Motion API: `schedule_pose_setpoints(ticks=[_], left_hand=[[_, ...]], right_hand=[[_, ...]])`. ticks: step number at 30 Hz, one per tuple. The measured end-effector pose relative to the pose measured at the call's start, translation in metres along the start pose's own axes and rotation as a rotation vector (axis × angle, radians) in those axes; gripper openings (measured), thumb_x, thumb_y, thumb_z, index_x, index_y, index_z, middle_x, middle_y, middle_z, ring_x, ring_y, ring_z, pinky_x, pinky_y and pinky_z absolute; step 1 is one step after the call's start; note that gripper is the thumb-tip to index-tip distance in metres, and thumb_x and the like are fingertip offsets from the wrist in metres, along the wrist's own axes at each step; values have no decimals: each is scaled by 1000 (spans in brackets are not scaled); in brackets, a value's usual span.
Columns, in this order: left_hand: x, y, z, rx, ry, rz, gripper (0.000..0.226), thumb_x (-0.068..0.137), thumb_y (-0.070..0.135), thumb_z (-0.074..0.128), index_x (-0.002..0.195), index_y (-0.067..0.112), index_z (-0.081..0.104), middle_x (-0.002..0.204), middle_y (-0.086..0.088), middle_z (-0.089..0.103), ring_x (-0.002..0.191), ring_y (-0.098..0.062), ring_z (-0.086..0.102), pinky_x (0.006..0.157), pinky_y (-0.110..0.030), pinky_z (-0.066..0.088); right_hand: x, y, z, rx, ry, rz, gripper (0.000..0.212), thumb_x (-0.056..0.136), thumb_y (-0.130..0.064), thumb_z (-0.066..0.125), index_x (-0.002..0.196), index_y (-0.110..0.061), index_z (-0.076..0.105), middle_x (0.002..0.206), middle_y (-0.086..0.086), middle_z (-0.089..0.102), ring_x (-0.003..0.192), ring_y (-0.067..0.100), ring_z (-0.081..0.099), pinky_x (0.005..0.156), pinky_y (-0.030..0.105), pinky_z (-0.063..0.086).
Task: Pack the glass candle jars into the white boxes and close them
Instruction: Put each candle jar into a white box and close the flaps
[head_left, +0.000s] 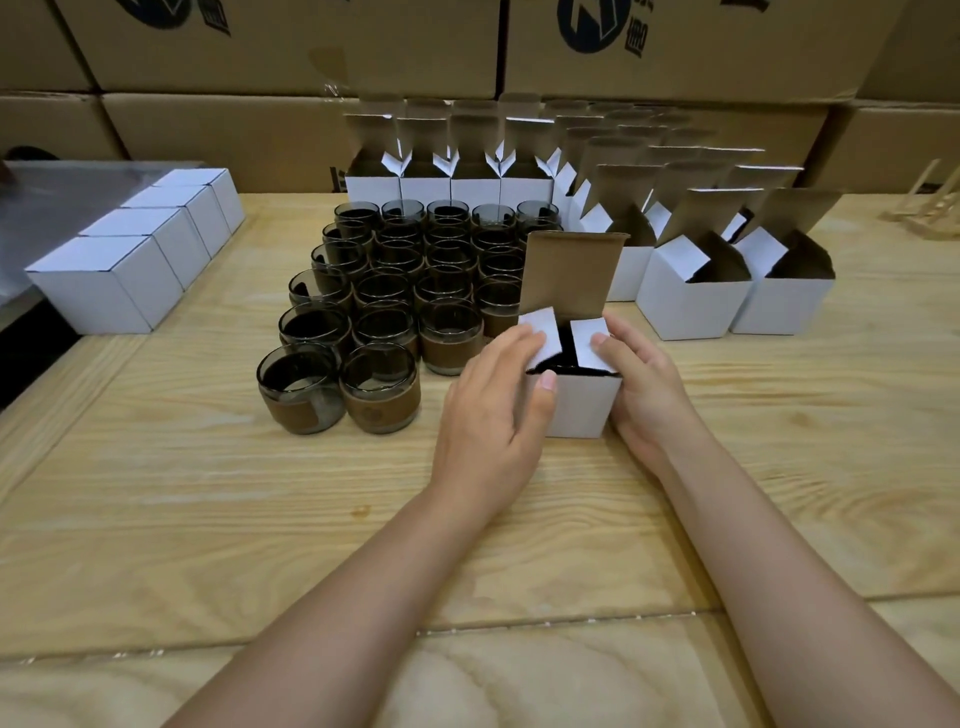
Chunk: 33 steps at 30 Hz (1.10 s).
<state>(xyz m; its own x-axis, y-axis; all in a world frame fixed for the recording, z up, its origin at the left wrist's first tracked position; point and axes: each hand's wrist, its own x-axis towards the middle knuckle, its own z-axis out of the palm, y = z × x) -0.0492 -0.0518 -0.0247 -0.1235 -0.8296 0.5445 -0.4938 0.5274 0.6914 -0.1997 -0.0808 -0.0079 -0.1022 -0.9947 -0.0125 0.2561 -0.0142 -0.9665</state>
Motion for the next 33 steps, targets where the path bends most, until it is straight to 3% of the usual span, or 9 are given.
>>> schedule_pose_setpoints(ticks=[3,5,9,11,16,19,21,25,33], left_hand=[[-1,1,0,17,-13,-21,43,97,32,40,131,10,56,143,-1,49,135,-13,42,110,-42,34],[-1,2,-1,30,-22,-34,43,96,30,40,131,11,56,144,0,48,135,-13,41,110,-43,34],[0,3,-1,47,-28,-48,41,96,31,45,131,14,56,144,4,47,135,-10,40,110,-41,34],[0,2,0,36,-16,-47,37,96,25,52,131,14,57,144,4,47,134,-8,40,110,-36,35],[1,0,0,-30,15,-66,36,92,18,60,129,17,58,139,6,43,119,-2,45,90,-31,48],[0,-2,1,-50,33,-63,37,91,15,62,128,11,60,131,0,48,112,-6,48,85,-38,52],[0,-4,2,-73,54,-72,38,91,16,64,128,10,59,126,1,50,107,-5,51,83,-29,54],[1,-5,1,-176,87,-145,42,87,19,70,127,14,57,115,8,52,98,6,55,70,-5,47],[2,-6,4,-181,115,-129,40,83,17,74,120,9,61,107,10,52,95,21,49,64,0,43]], right_hand=[[1,1,0,18,5,-31,29,95,-9,53,117,-27,58,118,10,65,93,17,67,79,31,54],[2,3,-1,5,-43,-98,36,95,-7,52,119,-33,56,113,3,68,99,18,66,83,32,54],[1,3,-4,60,-116,-234,38,93,-4,53,119,-32,56,111,-9,68,101,11,66,80,27,54],[0,4,-6,100,-151,-254,33,87,-15,63,117,-25,57,118,-4,64,106,15,63,82,31,53],[-6,2,-5,-49,-188,-264,65,53,-58,84,100,-23,54,131,-2,52,115,13,54,88,25,49],[-7,5,-4,-121,-173,-308,34,71,-36,78,92,-23,54,136,-2,50,118,15,52,88,28,48],[-6,7,-5,-167,-163,-337,16,77,-22,67,90,-25,58,136,-1,50,122,16,50,96,38,45],[-9,5,-2,-188,-143,-352,13,79,-26,65,83,-38,69,131,-4,53,126,13,48,103,42,42],[-11,3,-3,-256,-139,-392,10,80,-30,64,85,-35,71,132,-1,52,127,14,47,102,44,43]])
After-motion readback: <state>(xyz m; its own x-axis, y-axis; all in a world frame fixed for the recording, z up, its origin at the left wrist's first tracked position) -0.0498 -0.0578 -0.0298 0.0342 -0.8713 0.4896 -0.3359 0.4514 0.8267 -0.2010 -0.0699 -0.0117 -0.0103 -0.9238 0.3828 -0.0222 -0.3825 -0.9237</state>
